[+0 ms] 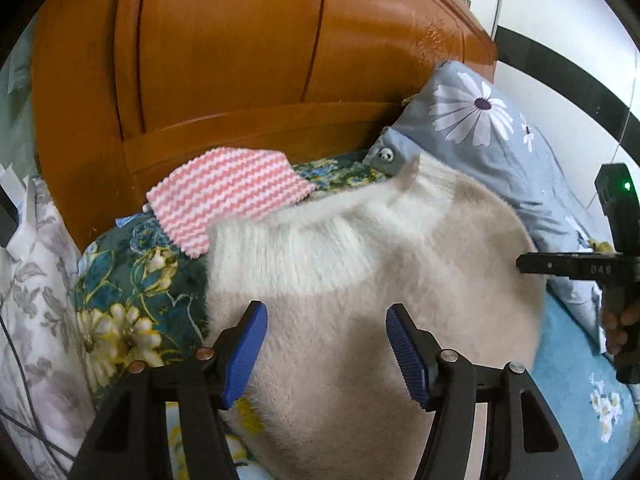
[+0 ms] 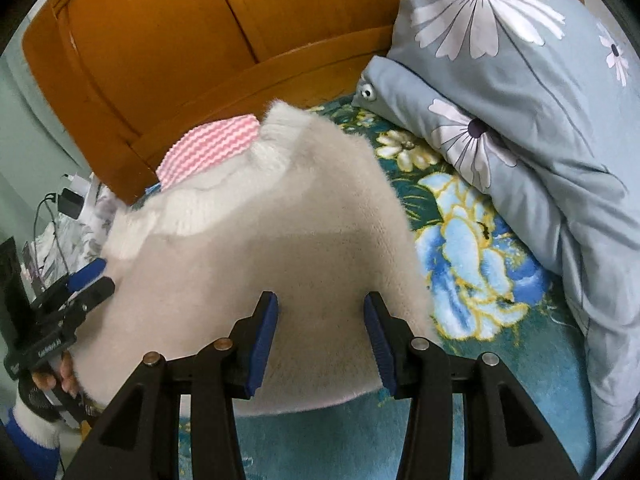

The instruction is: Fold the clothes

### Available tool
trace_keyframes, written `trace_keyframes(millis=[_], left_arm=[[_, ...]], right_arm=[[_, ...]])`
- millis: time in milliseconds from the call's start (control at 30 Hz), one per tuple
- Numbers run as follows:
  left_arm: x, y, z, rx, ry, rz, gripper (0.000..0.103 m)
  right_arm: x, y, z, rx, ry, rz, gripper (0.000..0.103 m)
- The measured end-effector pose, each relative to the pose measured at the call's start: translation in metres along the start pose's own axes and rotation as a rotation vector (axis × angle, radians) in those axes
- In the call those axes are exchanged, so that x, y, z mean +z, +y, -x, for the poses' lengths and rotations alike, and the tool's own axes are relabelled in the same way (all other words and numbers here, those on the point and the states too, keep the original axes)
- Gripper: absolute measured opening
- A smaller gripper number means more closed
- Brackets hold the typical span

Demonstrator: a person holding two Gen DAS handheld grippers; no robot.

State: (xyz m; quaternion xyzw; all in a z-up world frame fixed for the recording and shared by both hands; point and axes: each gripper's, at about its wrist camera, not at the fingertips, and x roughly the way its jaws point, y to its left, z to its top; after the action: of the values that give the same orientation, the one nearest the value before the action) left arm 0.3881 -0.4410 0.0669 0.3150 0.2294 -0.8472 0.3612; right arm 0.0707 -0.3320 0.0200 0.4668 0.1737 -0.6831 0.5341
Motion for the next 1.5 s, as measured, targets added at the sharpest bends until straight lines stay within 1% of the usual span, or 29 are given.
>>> trace_keyframes(millis=[200,333,400,500,600,667,700,767,800,900,933,967,1000,1067,1167,1267,1400,1500], left_arm=[[-0.005,0.001,-0.010,0.008,0.005,0.013,0.066],[-0.003,-0.002,-0.007,0.030,-0.001,0.023,0.066],[-0.002,-0.004,0.003,0.046,-0.027,0.045,0.066],[-0.008,-0.011,0.028,0.077,-0.069,0.118,0.066],[-0.021,-0.027,0.051,0.097,-0.101,0.123,0.068],[-0.031,-0.035,0.062,0.111,-0.111,0.123,0.072],[-0.035,-0.036,0.064,0.103,-0.106,0.140,0.072],[-0.041,-0.037,0.067,0.087,-0.091,0.173,0.079],[-0.044,-0.038,0.068,0.085,-0.084,0.178,0.084],[-0.052,-0.042,0.071,0.079,-0.063,0.196,0.093],[-0.054,-0.043,0.071,0.077,-0.056,0.202,0.101],[-0.056,-0.045,0.072,0.086,-0.045,0.200,0.103],[-0.058,-0.048,0.072,0.097,-0.037,0.191,0.103],[-0.059,-0.052,0.073,0.107,-0.030,0.171,0.103],[-0.064,-0.057,0.075,0.100,-0.018,0.165,0.103],[-0.070,-0.060,0.075,0.113,0.004,0.170,0.103],[-0.081,-0.057,0.072,0.142,0.047,0.219,0.103],[-0.090,-0.055,0.070,0.176,0.052,0.250,0.103]], right_arm=[[-0.001,-0.007,-0.015,0.005,0.015,-0.045,0.047],[-0.001,-0.007,-0.012,0.000,0.020,-0.056,0.047],[-0.002,-0.003,-0.002,-0.007,-0.003,-0.045,0.047],[-0.013,0.007,0.016,0.003,-0.041,-0.032,0.047],[-0.026,0.017,0.033,0.011,-0.076,-0.022,0.047],[-0.037,0.024,0.040,0.006,-0.086,-0.013,0.047],[-0.042,0.027,0.042,0.004,-0.088,-0.010,0.047],[-0.053,0.032,0.046,-0.002,-0.089,-0.008,0.047],[-0.058,0.034,0.047,-0.008,-0.089,-0.005,0.047],[-0.074,0.041,0.050,-0.022,-0.083,0.004,0.047],[-0.080,0.043,0.051,-0.025,-0.082,0.005,0.048],[-0.086,0.044,0.052,-0.026,-0.082,0.001,0.052],[-0.092,0.045,0.053,-0.027,-0.083,-0.004,0.055],[-0.104,0.046,0.053,-0.015,-0.072,-0.026,0.055],[-0.118,0.045,0.054,-0.011,-0.061,-0.064,0.056],[-0.128,0.043,0.057,-0.020,-0.063,-0.095,0.064],[-0.139,0.044,0.061,-0.031,-0.060,-0.108,0.064],[-0.147,0.046,0.064,-0.043,-0.064,-0.110,0.066]])
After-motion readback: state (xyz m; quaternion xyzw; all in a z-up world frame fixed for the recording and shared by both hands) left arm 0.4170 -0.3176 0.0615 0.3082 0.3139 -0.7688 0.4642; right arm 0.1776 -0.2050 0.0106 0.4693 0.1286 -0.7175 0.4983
